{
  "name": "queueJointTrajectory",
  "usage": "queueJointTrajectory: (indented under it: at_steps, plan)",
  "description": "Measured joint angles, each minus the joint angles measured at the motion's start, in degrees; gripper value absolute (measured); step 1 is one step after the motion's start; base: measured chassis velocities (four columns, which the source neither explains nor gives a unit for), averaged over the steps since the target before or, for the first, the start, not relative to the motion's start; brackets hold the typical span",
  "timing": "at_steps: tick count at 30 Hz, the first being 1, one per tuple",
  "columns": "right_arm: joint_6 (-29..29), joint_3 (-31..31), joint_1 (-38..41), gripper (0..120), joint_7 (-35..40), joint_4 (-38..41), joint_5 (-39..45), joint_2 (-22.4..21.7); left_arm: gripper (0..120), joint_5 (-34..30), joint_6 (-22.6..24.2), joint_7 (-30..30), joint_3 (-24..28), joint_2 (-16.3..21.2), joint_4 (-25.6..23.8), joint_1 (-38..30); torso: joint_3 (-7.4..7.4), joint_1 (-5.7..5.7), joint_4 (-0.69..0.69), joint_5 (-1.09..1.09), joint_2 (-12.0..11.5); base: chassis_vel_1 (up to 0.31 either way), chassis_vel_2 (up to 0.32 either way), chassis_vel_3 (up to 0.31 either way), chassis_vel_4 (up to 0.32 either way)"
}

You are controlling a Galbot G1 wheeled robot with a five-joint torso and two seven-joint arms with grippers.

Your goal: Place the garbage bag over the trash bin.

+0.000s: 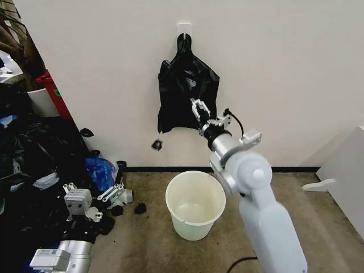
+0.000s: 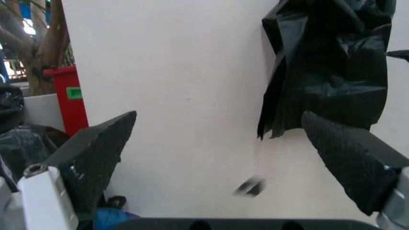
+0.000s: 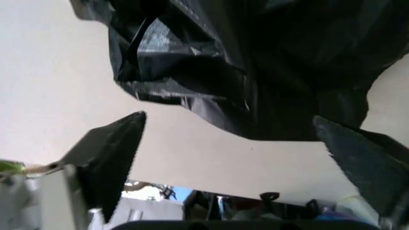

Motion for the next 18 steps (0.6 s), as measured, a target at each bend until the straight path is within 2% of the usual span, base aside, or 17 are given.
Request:
queueJointTrajectory:
  at_steps: [2, 13, 17, 18]
  plan:
    - [0.63, -0.23, 1.09, 100, 0.7, -0.97, 0.28, 0.69, 100, 0.05, 0.0, 0.01, -0.01, -0.05, 0.0, 0.04, 0.0, 0.0, 0.0, 0.0, 0.0, 0.0, 0.0, 0.0, 0.0]
    - [1.52, -1.22, 3.65, 100, -0.66, -5.02, -1.93, 3.07, 100, 0.68, -0.26, 0.08, -0.14, -0.26, 0.0, 0.26, 0.0, 0.0, 0.0, 0.0, 0.0, 0.0, 0.0, 0.0, 0.0]
    - [1.93, -1.26, 4.22, 86, -1.7, -6.48, -2.68, 3.57, 100, 0.92, -0.56, 0.1, -0.21, -0.32, 0.0, 0.4, 0.0, 0.0, 0.0, 0.0, 0.0, 0.0, 0.0, 0.0, 0.0]
    - [1.96, -1.1, 4.42, 79, -1.94, -6.95, -2.7, 3.69, 100, 0.95, -0.58, 0.1, -0.21, -0.34, 0.0, 0.45, 0.0, 0.0, 0.0, 0.0, 0.0, 0.0, 0.0, 0.0, 0.0]
